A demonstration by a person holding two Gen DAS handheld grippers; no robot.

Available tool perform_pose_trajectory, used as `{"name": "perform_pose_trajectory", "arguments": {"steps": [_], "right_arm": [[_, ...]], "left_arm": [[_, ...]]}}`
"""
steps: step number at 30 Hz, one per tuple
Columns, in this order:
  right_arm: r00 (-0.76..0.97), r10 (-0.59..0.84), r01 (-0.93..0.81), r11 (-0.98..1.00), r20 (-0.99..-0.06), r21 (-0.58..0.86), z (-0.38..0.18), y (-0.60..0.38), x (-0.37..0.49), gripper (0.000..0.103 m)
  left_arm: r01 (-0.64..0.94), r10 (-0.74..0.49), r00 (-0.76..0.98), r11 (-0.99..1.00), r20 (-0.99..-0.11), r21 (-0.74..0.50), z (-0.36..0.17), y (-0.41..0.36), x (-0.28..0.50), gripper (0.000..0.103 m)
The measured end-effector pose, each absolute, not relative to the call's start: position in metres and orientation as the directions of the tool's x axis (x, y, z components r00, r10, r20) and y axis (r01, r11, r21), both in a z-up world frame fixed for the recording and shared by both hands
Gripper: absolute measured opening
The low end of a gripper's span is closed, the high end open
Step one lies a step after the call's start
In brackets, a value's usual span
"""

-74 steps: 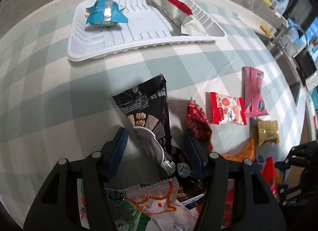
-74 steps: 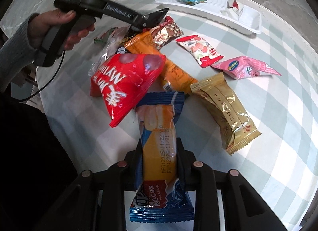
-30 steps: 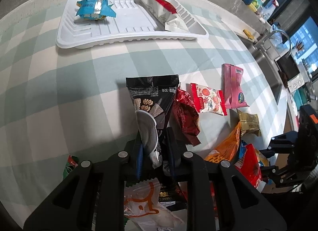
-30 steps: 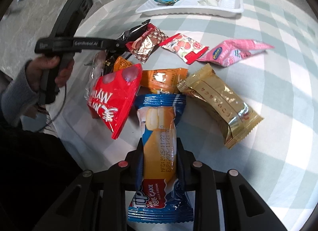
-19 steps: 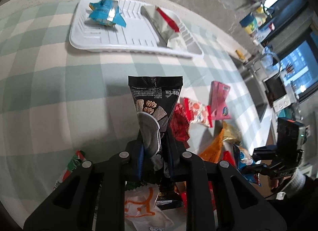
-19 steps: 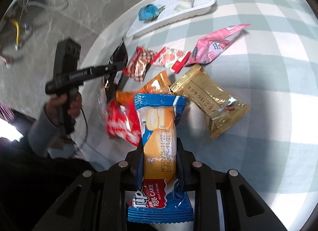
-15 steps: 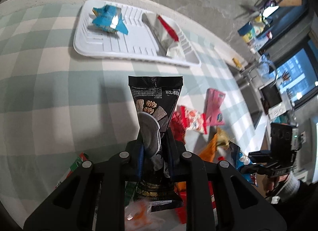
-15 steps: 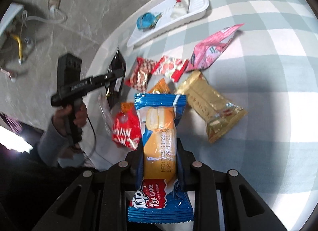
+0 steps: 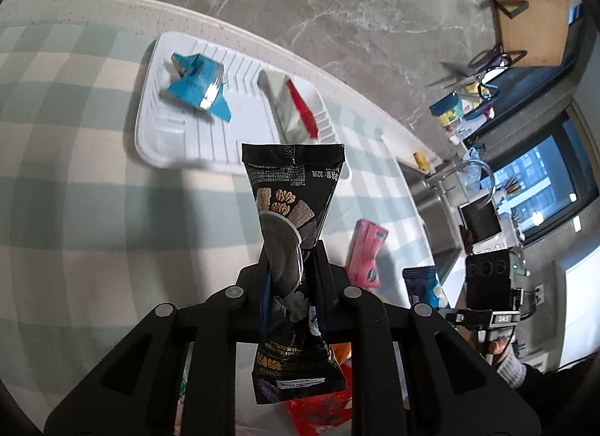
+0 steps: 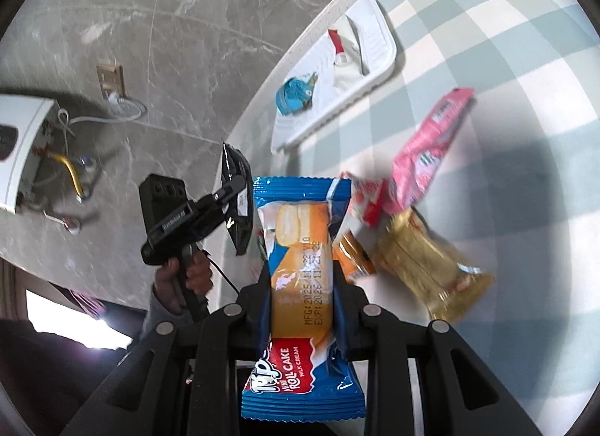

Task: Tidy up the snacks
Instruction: 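Carry both packets to the white tray and release them inside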

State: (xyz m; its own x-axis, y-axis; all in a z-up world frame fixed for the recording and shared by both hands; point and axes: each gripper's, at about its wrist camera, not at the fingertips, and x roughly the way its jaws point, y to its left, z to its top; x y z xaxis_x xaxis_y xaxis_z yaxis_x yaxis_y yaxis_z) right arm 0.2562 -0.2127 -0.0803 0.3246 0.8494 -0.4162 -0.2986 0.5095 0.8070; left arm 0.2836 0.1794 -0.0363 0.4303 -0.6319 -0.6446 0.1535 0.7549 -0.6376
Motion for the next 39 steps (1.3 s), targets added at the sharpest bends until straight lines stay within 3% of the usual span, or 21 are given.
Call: {"name": "perform_pose_trajectory", "arguments": {"steps": [13,39], "right_arm": [[0.314,0.892,-0.279,0.414,-0.325,0.867,-0.046,-0.192,0.319,0.029],[0.449,0.816,-0.145,0.468,-0.364,0.872,-0.034,-0.198,0.458,0.029]], "left_arm": [[0.131,-0.634,0.451,0.743,-0.629,-0.656,-0.024,0.193,0.334,0.016],[0.123,-0.627,0.432,0.753,-0.648,-0.647,-0.033,0.154,0.462,0.016]]}}
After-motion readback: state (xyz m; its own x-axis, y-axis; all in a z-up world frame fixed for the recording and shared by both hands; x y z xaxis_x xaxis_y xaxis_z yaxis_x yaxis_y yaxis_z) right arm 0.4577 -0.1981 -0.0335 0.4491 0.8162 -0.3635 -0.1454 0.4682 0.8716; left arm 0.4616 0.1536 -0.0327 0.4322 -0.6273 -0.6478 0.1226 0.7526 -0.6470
